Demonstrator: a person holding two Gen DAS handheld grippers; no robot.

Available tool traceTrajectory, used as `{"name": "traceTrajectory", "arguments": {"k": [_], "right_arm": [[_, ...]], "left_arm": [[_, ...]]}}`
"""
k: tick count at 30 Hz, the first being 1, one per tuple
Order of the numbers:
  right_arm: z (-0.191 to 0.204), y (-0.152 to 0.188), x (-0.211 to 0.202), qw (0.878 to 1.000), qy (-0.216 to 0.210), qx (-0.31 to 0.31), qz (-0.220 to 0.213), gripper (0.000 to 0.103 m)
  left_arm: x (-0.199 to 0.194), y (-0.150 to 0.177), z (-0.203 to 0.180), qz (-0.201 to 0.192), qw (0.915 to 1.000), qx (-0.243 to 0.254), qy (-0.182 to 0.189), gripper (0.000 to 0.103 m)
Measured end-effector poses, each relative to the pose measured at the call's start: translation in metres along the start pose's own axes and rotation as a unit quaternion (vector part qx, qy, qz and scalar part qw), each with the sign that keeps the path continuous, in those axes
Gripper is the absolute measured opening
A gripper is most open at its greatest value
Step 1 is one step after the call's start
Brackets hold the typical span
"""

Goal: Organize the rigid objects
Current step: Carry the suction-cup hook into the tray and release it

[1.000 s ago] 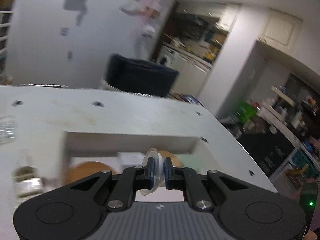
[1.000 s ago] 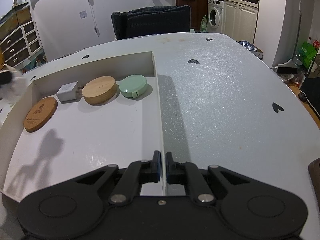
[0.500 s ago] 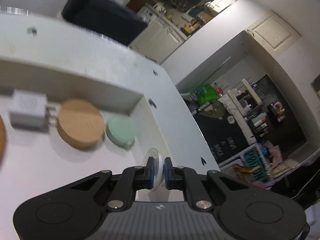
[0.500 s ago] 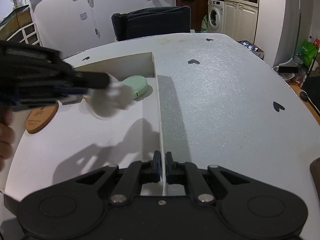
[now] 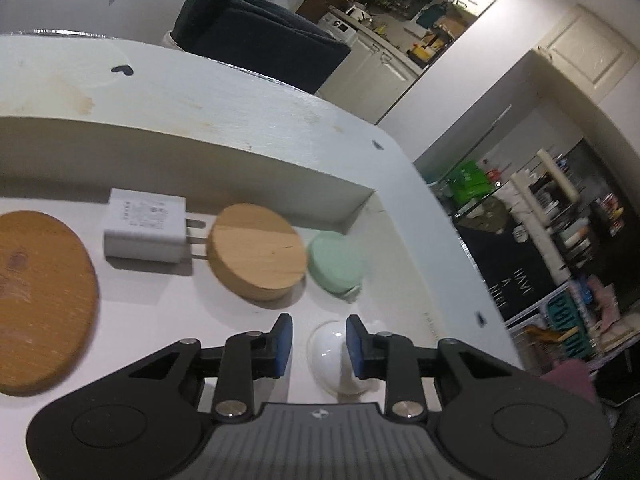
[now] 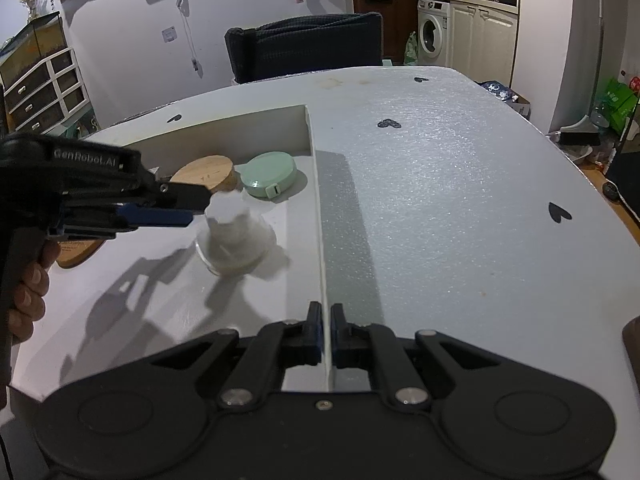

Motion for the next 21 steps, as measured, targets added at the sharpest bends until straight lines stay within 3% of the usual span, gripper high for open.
{"name": "traceTrajectory", "arguments": {"k": [8,12,21], "right_arm": [[0.0,0.0,0.0,1.0,0.001,0.0,0.001,0.006],[0.0,0.0,0.001,1.0,0.002,-0.002,0.002,0.006],[0.001,0.0,0.001,1.0,0.002,-0.002,0.002,0.006]], "left_arm": [[-0.016,0.003,-0.003,-0.006,0.9984,0.049,-0.027,0.039],[-0.036,0.005,-0.009,-0.017,0.9967,0.075,-0.025,0.061],[-0.083,0.009,-0.018,-0.044,0.9923,0.113,-0.023,0.089]]}}
Point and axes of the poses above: each gripper's, at about its wrist camera, not at the fingertips, and x roughly the way its jaws point, z to its left, y to its underside, the point moved 10 cm from there along x, roughly the way its jaws point, and after that the axes turned 6 degrees about -x, right-handed, at the moved point
